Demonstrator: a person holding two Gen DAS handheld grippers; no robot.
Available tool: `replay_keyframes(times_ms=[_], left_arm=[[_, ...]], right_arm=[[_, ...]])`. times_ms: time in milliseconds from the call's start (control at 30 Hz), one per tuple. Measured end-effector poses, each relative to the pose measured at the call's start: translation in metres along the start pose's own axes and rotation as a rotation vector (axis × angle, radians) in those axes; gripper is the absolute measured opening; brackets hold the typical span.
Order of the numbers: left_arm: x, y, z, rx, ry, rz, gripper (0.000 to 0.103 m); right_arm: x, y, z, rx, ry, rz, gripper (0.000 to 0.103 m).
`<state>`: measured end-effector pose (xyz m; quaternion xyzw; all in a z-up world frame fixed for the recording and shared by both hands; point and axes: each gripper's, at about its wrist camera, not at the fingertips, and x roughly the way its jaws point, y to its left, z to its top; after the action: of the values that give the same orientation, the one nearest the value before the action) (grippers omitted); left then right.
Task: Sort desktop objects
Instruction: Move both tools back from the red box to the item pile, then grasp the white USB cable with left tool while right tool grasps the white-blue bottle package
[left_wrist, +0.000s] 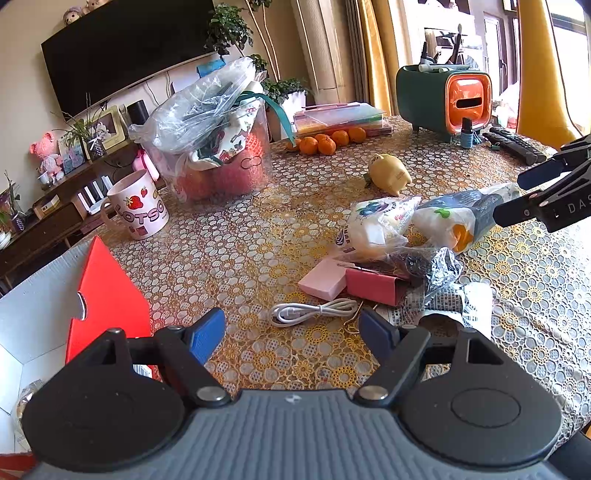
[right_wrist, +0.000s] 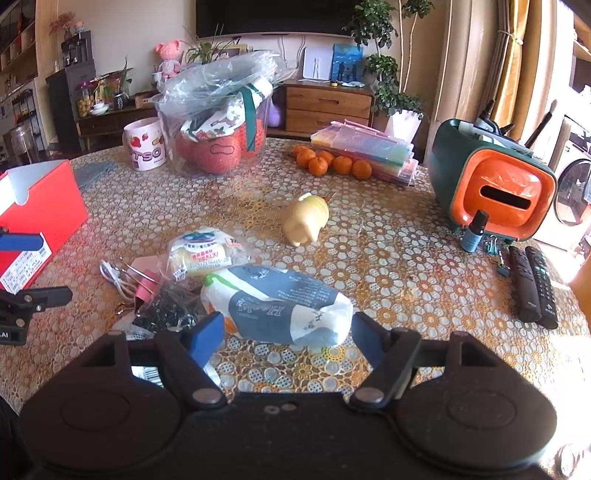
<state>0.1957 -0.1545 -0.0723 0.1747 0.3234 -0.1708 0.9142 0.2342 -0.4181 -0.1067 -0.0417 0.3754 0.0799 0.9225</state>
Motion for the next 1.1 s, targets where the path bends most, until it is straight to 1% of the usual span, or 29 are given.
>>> replay_keyframes(times_ms=[67,167,233,300,400,467,567,600,633,767,867,933,1000,1100], left_arm=[[0.007,0.001,0.000,0.008,0.001,0.002,0.079],[0.018,0.000,-0.001,0.029,0.007,0.004,0.079],[0.025,0.001,-0.002,0.040,0.010,0.010,0.079],[0.034,0.002,-0.002,0.036,0.019,0.015,0.079],[0.045,0.008,0.000,0.019,0.034,0.014,0.079],[0.051,0.011,0.001,0.018,0.040,0.004,0.079],[0.061,0.014,0.002,0.043,0.056,-0.022,0.079],[0.064,0.014,0.001,0.055,0.062,-0.032,0.079],[0.067,0.015,0.001,0.062,0.067,-0.043,0.079],[0.077,0.016,0.002,0.079,0.089,-0.086,0.079],[0.081,0.022,0.004,0.051,0.094,-0.110,0.080],[0.081,0.025,0.004,0.038,0.097,-0.128,0.075],[0.079,0.024,0.003,0.030,0.096,-0.166,0.053],[0.076,0.018,0.003,0.049,0.092,-0.161,0.041]], right_arm=[[0.007,-0.004,-0.001,0.009,0.016,0.002,0.073],[0.013,-0.007,-0.001,-0.012,0.014,-0.023,0.072],[0.014,-0.007,0.001,-0.026,0.010,-0.010,0.072],[0.015,-0.004,0.003,-0.065,-0.001,-0.008,0.072],[0.017,0.001,0.006,-0.111,-0.011,0.017,0.072],[0.021,0.005,0.007,-0.148,-0.011,0.024,0.074],[0.026,0.009,0.008,-0.203,-0.003,0.029,0.072],[0.028,0.010,0.008,-0.217,0.001,0.030,0.070],[0.029,0.011,0.008,-0.229,0.005,0.030,0.065],[0.036,0.010,0.004,-0.248,0.026,0.031,0.056],[0.038,0.011,0.001,-0.265,0.033,0.016,0.048],[0.039,0.011,-0.001,-0.264,0.038,0.013,0.041],[0.039,0.011,-0.001,-0.261,0.040,0.012,0.037],[0.040,0.013,-0.004,-0.271,0.042,0.003,0.031]])
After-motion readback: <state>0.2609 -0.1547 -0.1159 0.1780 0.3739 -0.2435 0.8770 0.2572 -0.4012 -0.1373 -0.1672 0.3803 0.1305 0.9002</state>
